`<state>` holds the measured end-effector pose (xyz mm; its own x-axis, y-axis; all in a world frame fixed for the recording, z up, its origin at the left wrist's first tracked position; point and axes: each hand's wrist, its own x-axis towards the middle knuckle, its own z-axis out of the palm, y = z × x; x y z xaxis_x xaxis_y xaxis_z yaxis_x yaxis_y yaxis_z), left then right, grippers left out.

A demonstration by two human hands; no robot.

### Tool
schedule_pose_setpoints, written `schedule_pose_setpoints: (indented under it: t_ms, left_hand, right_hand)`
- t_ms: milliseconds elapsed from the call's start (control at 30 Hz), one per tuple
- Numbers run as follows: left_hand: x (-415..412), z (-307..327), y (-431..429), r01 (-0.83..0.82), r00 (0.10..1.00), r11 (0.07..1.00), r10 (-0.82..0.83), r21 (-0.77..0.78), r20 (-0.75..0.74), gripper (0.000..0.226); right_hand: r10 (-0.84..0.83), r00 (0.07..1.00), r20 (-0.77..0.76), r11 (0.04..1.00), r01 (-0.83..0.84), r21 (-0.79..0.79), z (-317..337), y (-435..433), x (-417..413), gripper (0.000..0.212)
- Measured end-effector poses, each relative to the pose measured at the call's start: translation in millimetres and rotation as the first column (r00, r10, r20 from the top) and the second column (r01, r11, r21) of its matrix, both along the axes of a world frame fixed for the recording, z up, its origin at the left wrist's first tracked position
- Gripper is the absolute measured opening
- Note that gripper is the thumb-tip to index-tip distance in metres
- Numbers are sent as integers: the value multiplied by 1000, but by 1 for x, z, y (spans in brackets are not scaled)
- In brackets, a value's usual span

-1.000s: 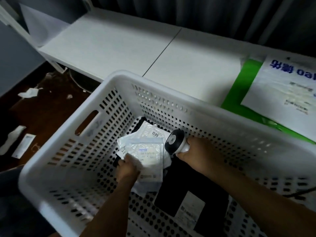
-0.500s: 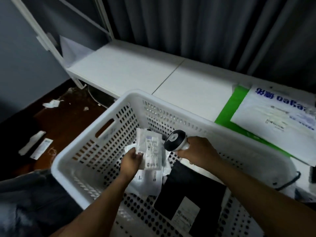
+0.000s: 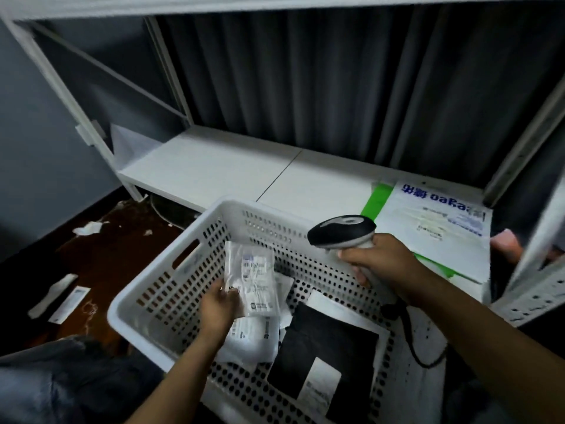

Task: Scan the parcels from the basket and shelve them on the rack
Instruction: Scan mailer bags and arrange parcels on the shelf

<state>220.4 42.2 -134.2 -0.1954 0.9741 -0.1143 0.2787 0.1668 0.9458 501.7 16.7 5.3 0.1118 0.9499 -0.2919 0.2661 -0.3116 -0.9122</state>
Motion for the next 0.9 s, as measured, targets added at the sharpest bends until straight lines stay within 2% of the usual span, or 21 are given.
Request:
schedule_pose_setpoints:
  t_ms: [100, 233, 367, 600, 900]
  left_hand:
    - [8, 8, 1, 26, 999, 997, -29, 74, 44, 18]
    - [27, 24, 7, -36, 972, 998, 23, 52, 233, 24]
    - [38, 32, 12, -57, 952, 997, 38, 55, 303, 21]
    - [44, 33, 14, -79, 950, 995, 59, 55, 305, 24]
    - [54, 34, 15, -59, 960, 995, 34, 83, 279, 24]
  right_hand:
    - [-7, 998, -66, 1000, 5, -28, -3, -5, 4, 22]
    - [-13, 994, -107, 1000, 11, -23, -4, -2, 11, 23]
    - [-32, 990, -139, 999, 31, -9, -2, 4, 19, 23]
    - [-57, 973, -225, 997, 67, 34, 4, 7, 29, 24]
    - [-55, 981, -188, 997, 65, 48, 6, 4, 36, 24]
